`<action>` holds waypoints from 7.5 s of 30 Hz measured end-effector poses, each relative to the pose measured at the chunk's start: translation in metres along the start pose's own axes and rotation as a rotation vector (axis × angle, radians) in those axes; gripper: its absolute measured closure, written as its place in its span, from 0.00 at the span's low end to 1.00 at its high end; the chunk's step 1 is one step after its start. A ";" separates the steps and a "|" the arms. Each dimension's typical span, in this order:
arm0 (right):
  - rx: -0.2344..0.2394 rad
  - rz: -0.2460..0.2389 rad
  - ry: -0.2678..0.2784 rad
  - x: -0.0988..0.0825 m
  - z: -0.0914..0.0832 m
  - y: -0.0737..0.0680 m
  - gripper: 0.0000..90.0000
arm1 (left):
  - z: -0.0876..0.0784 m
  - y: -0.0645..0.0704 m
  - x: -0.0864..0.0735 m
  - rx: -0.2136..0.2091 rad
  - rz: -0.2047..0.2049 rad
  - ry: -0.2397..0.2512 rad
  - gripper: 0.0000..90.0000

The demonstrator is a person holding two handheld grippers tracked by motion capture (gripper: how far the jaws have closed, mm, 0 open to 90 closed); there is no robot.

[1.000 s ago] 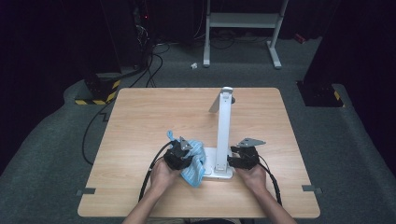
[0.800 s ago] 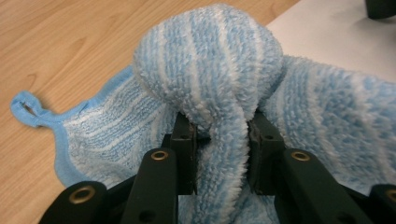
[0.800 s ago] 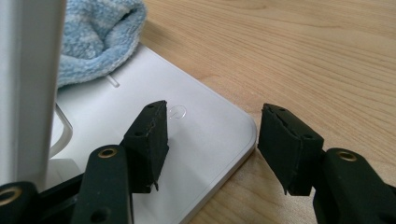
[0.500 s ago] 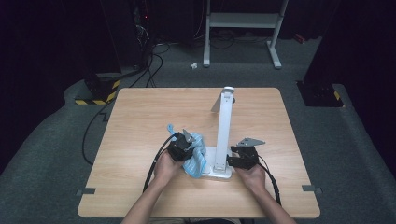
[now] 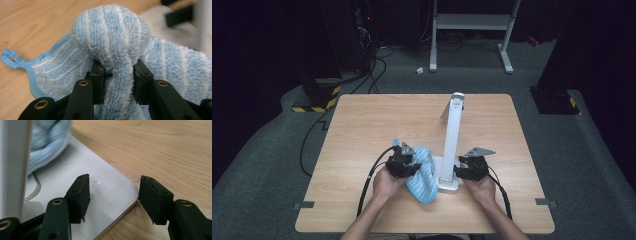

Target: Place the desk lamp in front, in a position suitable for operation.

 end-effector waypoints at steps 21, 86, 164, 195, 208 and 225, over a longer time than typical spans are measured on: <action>0.008 0.024 -0.010 -0.003 -0.007 0.009 0.46 | -0.006 0.038 -0.031 0.156 0.147 -0.010 0.70; -0.007 0.033 -0.036 0.009 0.013 -0.008 0.49 | 0.009 0.009 -0.016 0.042 -0.047 0.029 0.77; -0.162 0.005 -0.063 -0.022 -0.044 0.054 0.49 | 0.053 0.075 0.037 -0.098 0.072 0.050 0.61; 0.059 -0.151 0.000 0.018 -0.058 -0.021 0.43 | 0.002 -0.025 0.011 0.017 -0.282 0.137 0.44; 0.053 -0.218 -0.090 0.011 -0.028 -0.027 0.77 | 0.035 -0.042 0.009 0.032 -0.320 0.066 0.46; -0.173 -0.123 -0.006 0.024 -0.042 0.006 0.44 | 0.049 -0.041 0.006 0.023 -0.320 0.036 0.46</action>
Point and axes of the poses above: each handheld gripper's, and its own axes: z roughly forward along the jaws, x roughly out of its top, y roughly to its right, the point moved 4 cm from there along z, roughly forward along the jaws, and after that the axes turned 5 degrees about y, right-handed, at the moved point
